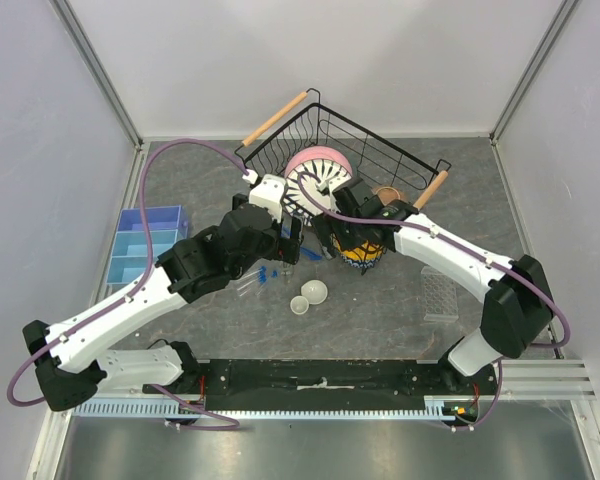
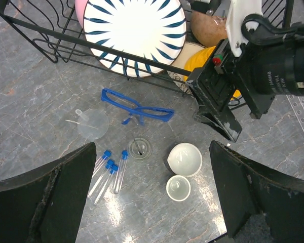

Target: Organize the chemistry lab equipment

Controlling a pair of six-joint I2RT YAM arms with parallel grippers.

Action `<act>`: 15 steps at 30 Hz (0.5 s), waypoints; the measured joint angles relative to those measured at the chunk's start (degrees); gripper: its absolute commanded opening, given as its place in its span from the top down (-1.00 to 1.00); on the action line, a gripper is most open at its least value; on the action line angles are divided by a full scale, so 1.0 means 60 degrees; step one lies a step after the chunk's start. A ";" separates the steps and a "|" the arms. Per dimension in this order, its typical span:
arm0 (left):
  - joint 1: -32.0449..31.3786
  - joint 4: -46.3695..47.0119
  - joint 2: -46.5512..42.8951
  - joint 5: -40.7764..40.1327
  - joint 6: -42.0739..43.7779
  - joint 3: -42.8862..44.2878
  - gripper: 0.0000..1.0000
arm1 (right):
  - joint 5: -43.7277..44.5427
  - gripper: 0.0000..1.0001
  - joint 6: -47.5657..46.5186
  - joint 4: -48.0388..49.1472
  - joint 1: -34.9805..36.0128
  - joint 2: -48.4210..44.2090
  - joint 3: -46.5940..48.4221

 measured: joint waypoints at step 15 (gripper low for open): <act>0.0000 0.0004 -0.0135 0.0117 0.0004 -0.0069 -1.00 | 0.0572 1.00 -0.1078 0.0572 0.0146 0.0419 -0.0208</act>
